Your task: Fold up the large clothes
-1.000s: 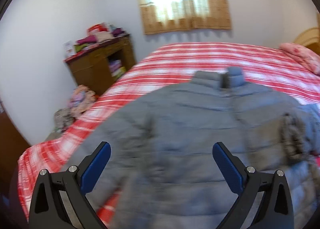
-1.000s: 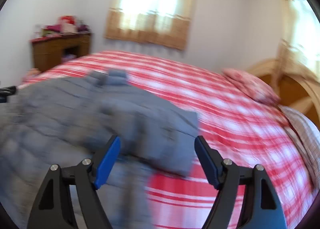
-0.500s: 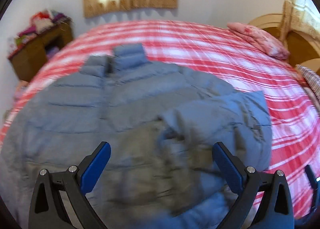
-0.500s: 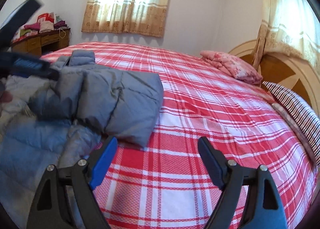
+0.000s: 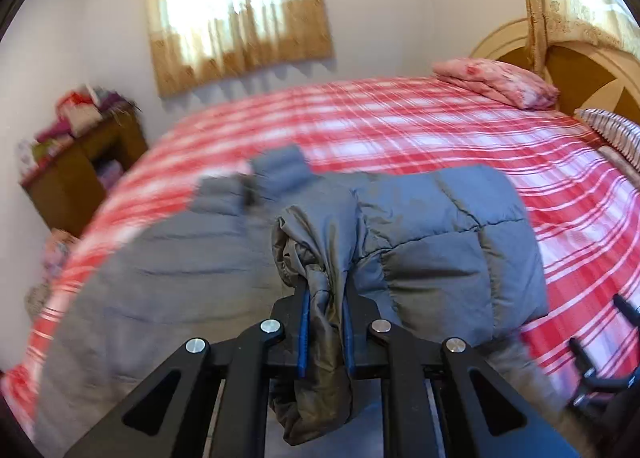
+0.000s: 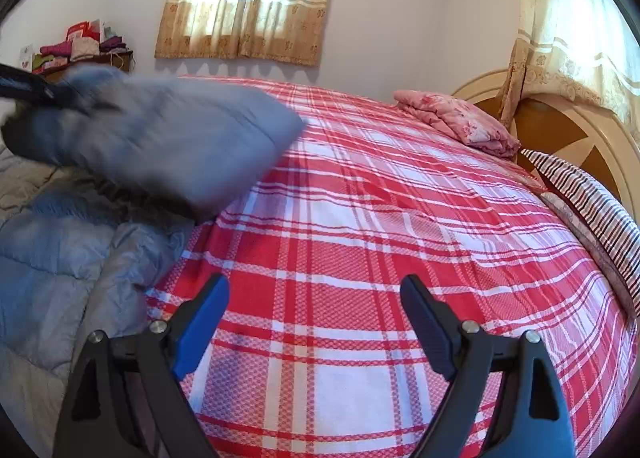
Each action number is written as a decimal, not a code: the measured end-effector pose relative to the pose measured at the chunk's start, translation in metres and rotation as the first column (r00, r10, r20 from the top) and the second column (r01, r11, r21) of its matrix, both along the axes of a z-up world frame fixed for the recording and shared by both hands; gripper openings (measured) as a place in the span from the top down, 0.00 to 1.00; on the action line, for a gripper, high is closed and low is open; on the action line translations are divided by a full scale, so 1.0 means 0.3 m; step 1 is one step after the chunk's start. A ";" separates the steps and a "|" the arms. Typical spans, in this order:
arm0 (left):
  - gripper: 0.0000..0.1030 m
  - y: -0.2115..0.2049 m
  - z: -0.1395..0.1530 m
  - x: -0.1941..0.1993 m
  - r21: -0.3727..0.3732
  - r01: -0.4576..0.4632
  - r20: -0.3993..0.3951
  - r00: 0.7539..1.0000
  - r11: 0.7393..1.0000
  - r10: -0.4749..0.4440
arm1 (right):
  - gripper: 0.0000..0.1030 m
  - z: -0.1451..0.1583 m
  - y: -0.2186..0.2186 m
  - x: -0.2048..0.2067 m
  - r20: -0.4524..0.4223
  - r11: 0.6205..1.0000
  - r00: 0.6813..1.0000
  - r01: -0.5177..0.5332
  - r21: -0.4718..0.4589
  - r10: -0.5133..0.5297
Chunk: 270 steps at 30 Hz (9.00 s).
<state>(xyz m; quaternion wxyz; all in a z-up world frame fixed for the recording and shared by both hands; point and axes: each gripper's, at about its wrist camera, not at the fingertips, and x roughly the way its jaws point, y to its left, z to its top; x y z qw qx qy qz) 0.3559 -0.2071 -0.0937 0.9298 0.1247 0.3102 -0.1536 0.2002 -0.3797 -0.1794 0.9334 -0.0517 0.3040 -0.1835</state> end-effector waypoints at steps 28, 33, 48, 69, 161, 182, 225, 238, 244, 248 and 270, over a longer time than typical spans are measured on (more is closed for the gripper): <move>0.11 0.372 -0.044 0.025 -0.002 -0.331 0.178 0.929 0.944 0.326 | 0.39 0.239 -0.116 0.186 0.015 0.962 0.993 -0.119 0.247 0.119; 0.11 0.301 -0.082 0.160 0.015 -0.406 0.103 0.910 0.914 0.402 | 0.41 0.256 -0.058 0.459 0.020 0.957 0.994 -0.108 0.269 0.106; 0.07 0.362 -0.400 0.312 0.147 -0.469 -0.071 0.873 0.871 0.482 | 0.41 -0.029 0.129 0.638 -0.106 0.931 0.967 -0.188 0.313 0.231; 0.04 0.333 -0.425 0.325 0.176 -0.474 -0.071 0.868 0.863 0.491 | 0.41 -0.065 0.174 0.675 -0.182 0.957 0.961 -0.163 0.239 0.209; 0.87 0.561 0.221 -0.167 0.038 -0.305 0.293 0.914 0.952 0.281 | 0.06 0.093 0.273 0.157 -0.059 0.969 0.973 -0.213 0.128 0.221; 0.07 0.300 0.051 -0.149 0.100 -0.247 0.356 0.913 0.964 0.197 | 0.04 0.137 0.185 0.190 -0.085 0.953 0.968 -0.213 0.218 0.236; 0.07 0.489 -0.148 0.264 -0.012 -0.422 0.042 0.906 0.907 0.422 | 0.66 0.167 0.360 0.519 -0.048 0.902 0.959 -0.244 0.357 0.278; 0.06 0.425 -0.388 0.378 0.059 -0.411 -0.098 0.904 0.910 0.415 | 0.68 -0.031 0.392 0.567 -0.130 0.913 0.947 -0.238 0.332 0.295; 0.05 0.416 -0.397 0.377 0.070 -0.410 -0.096 0.905 0.909 0.416 | 0.68 -0.046 0.394 0.576 -0.129 0.917 0.947 -0.241 0.319 0.294; 0.05 0.433 -0.367 0.359 0.076 -0.404 -0.108 0.905 0.911 0.411 | 0.68 -0.047 0.392 0.584 -0.135 0.915 0.945 -0.243 0.323 0.299; 0.05 0.569 -0.360 0.700 0.127 -0.550 -0.119 0.818 0.826 0.563 | 0.60 0.010 0.097 0.814 -0.143 0.942 0.984 -0.053 0.330 0.105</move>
